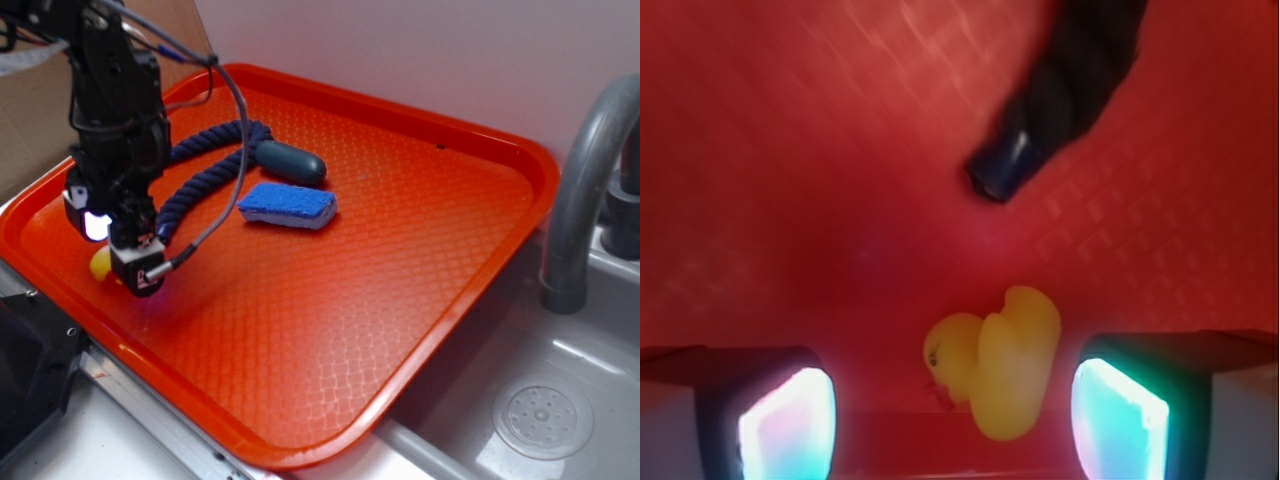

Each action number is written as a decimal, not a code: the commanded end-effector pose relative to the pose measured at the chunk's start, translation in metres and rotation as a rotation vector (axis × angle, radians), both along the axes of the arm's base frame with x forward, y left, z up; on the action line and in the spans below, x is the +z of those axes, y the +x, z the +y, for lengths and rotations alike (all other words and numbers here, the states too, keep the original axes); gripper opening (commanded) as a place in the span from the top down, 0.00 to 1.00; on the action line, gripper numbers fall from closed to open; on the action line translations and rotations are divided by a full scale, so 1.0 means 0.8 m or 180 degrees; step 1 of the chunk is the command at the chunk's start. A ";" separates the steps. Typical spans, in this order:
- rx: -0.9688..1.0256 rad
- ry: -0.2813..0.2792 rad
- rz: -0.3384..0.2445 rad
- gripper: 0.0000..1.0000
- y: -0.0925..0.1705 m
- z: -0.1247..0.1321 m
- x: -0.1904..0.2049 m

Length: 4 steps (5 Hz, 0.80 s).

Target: Grab the yellow duck.

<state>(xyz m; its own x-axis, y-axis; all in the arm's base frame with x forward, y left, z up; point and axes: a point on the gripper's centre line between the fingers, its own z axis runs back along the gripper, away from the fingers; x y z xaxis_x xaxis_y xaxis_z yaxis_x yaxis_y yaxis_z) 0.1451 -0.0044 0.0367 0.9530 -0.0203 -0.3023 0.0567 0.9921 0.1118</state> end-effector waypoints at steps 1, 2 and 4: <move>0.0000 0.0235 0.0094 0.00 -0.005 0.011 -0.022; 0.0044 0.0232 0.0162 0.01 -0.005 0.010 -0.028; 0.0031 0.0247 0.0070 1.00 -0.006 0.012 -0.020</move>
